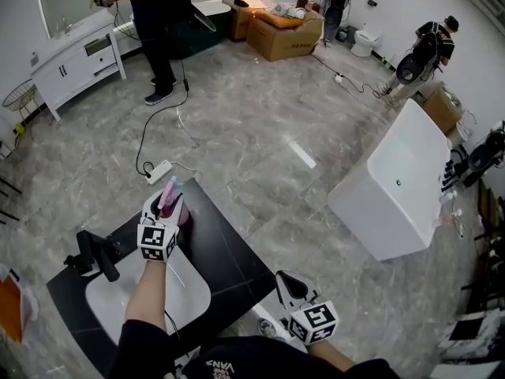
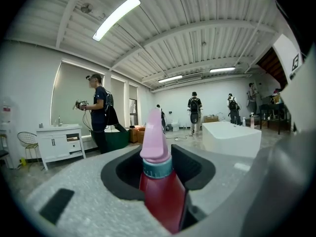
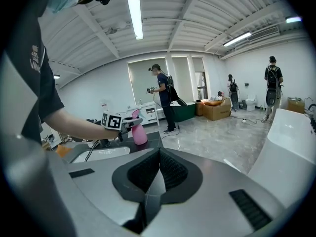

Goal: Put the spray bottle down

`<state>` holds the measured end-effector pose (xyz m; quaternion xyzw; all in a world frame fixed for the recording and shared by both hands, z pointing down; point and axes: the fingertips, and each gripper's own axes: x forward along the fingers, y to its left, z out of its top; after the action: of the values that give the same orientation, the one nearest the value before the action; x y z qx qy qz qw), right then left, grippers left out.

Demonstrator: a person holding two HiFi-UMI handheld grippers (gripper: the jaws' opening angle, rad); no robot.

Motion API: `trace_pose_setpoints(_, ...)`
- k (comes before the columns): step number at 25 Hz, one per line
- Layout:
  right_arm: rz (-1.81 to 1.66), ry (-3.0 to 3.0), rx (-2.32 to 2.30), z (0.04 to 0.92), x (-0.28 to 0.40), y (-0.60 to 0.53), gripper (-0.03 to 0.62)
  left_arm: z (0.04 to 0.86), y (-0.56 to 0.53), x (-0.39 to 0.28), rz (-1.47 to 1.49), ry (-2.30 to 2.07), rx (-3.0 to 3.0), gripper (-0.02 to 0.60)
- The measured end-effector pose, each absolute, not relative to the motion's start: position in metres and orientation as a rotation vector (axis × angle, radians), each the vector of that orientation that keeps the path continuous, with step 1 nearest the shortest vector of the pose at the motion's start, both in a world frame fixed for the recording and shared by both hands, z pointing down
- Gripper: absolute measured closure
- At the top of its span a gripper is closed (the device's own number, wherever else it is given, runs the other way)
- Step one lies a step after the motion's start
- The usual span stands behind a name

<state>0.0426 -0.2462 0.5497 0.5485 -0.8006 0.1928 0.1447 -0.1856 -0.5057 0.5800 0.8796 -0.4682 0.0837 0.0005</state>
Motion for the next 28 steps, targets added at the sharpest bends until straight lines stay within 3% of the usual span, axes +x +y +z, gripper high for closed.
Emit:
trace_pose_setpoints(2, 0.553, -2.314, 1.577, 0.548, 0.041, -0.245, 0.594, 0.583, -0.505, -0.185, 0.286, -1.448, 2.753, 0.396)
trace_pose_setpoints(7, 0.548, -2.328, 1.56, 0.547, 0.041, -0.24, 0.594, 0.594, -0.501, -0.19, 0.337, -1.454, 2.679, 0.241)
trace_pose_setpoints(11, 0.534, -2.336, 1.57, 0.543, 0.046, -0.237, 0.594, 0.592, -0.491, -0.197, 0.35, -1.488, 2.644, 0.207)
trace_pose_setpoints(23, 0.528, -2.434, 1.49, 0.536, 0.048, -0.222, 0.594, 0.564, -0.429, -0.214, 0.369, -1.588, 2.539, 0.206)
trace_pose_setpoints(28, 0.505, -2.492, 1.429, 0.531, 0.05, -0.214, 0.594, 0.546, -0.388, -0.207, 0.389, -1.616, 2.55, 0.286)
